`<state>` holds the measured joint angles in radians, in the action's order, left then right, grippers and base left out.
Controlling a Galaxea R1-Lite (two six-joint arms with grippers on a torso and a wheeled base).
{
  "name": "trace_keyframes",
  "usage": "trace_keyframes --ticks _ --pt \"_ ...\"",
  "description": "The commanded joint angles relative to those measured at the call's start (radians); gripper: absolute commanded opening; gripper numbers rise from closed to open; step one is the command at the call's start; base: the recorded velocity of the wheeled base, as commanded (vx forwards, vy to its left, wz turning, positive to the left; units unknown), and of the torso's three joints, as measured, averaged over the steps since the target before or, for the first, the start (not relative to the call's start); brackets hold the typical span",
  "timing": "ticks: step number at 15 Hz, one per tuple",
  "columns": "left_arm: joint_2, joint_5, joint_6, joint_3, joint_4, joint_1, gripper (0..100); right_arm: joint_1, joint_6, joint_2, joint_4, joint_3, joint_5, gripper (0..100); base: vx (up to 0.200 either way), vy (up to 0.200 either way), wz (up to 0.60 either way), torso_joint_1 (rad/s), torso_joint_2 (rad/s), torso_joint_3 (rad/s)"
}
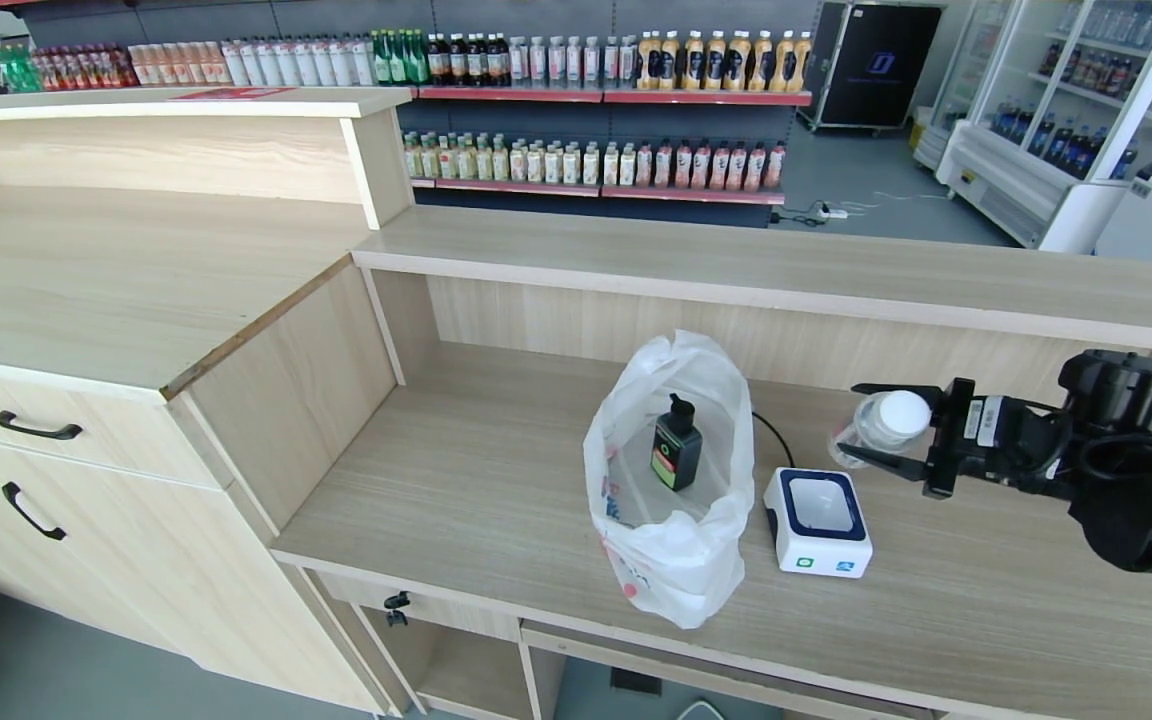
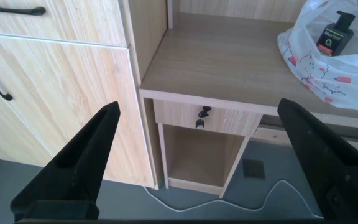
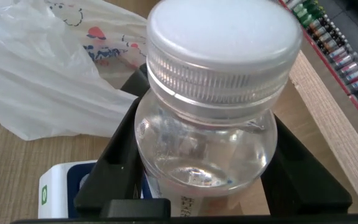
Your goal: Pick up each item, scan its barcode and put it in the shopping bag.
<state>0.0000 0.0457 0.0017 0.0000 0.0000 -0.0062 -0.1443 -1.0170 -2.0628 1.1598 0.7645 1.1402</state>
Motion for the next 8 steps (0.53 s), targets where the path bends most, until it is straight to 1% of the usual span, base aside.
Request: trace_keyframes --ticks 1,5,8 --pt "0.002 0.0 0.0 0.0 0.0 0.0 100 0.0 -0.005 0.023 0.0 -0.016 0.0 0 0.0 0.0 0.0 0.0 0.0 0.0" --pt "0.002 0.002 0.0 0.0 0.0 0.0 100 0.002 -0.051 0.007 0.0 -0.031 0.001 0 0.0 0.0 0.0 0.0 0.0 0.0" --pt "0.002 0.0 0.0 0.0 0.0 0.0 100 0.002 -0.052 0.016 -0.009 -0.039 0.0 0 0.0 0.0 0.0 0.0 0.0 0.0"
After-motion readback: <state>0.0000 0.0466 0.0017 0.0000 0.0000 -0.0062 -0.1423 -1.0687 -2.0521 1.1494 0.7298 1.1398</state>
